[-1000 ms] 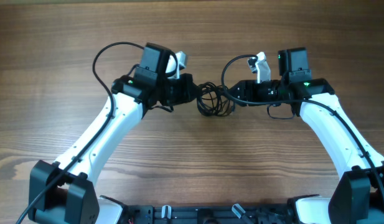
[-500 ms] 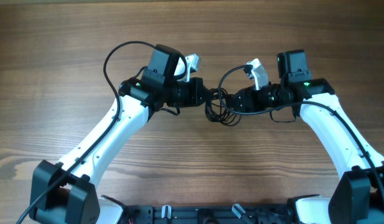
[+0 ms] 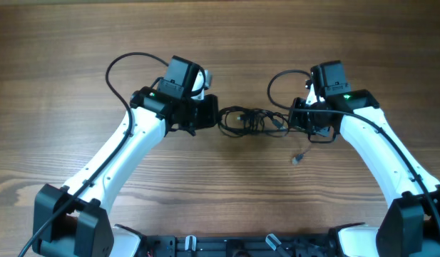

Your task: Untangle cables

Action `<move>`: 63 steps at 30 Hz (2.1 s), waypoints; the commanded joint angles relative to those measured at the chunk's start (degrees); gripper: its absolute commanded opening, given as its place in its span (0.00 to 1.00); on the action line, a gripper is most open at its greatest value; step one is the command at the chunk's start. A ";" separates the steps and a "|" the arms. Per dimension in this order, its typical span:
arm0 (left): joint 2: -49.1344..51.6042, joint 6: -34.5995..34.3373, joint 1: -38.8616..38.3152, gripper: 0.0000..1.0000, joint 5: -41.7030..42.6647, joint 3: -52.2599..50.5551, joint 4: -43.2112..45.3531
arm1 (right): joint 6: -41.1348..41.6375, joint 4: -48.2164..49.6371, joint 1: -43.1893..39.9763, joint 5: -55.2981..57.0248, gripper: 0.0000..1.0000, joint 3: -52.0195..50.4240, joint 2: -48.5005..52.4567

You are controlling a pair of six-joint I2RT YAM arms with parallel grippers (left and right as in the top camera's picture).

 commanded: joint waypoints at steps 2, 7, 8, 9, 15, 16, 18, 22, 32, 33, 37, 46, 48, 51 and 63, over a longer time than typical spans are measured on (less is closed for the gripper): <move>-1.40 -1.29 7.17 0.04 -10.62 0.79 -4.48 | 14.34 0.44 -1.57 15.06 0.15 -0.74 0.81; -1.40 -2.32 8.57 0.05 -3.23 0.79 -2.93 | 3.30 7.17 -1.57 1.31 0.11 -0.74 0.81; -1.38 -2.32 8.57 0.19 -0.90 0.79 -2.25 | -3.89 9.99 -1.55 -8.02 0.11 -0.74 0.81; -1.38 -2.29 8.57 0.26 0.87 0.79 -1.55 | -12.24 12.52 -1.51 -20.65 0.11 -0.74 0.81; -0.57 -2.32 7.85 0.91 0.98 0.50 -1.70 | -12.50 12.09 -1.51 -17.59 0.39 -0.74 0.81; -0.24 -2.32 7.17 0.89 0.98 0.20 -1.68 | -12.50 11.76 -1.51 -16.37 0.39 -0.74 0.81; 1.07 -2.29 5.03 0.87 0.55 -0.31 -1.62 | -12.50 11.78 -1.53 -16.15 0.41 -0.74 0.81; 6.60 -2.34 -0.90 0.78 -4.70 -2.05 1.11 | -12.50 11.74 -1.53 -16.15 0.43 -0.74 0.81; 13.66 -2.29 -5.60 0.04 -7.23 -0.85 5.35 | -12.52 10.71 -1.51 -16.20 0.47 -0.74 0.81; 11.39 -2.27 -4.76 0.04 -7.21 -0.07 4.70 | -12.55 10.73 -1.51 -16.24 0.49 -0.74 0.81; -0.81 -2.29 -2.12 0.04 -2.12 1.11 5.66 | -17.20 11.85 -1.51 -25.07 0.53 -0.74 0.81; -7.04 -2.32 -2.29 0.04 0.72 1.11 6.03 | -20.46 18.16 1.38 -38.25 0.54 -0.74 0.81; -7.04 -2.32 -2.29 0.04 0.11 1.11 5.66 | -20.09 19.15 2.08 -37.73 0.54 -0.74 0.81; -7.04 -2.27 -2.29 0.04 -0.87 1.11 3.98 | -16.94 19.91 2.08 -32.02 0.54 -0.74 0.81; -7.08 -2.25 -1.86 0.04 12.74 1.11 6.10 | -11.08 21.38 2.08 -25.51 0.18 -0.85 0.83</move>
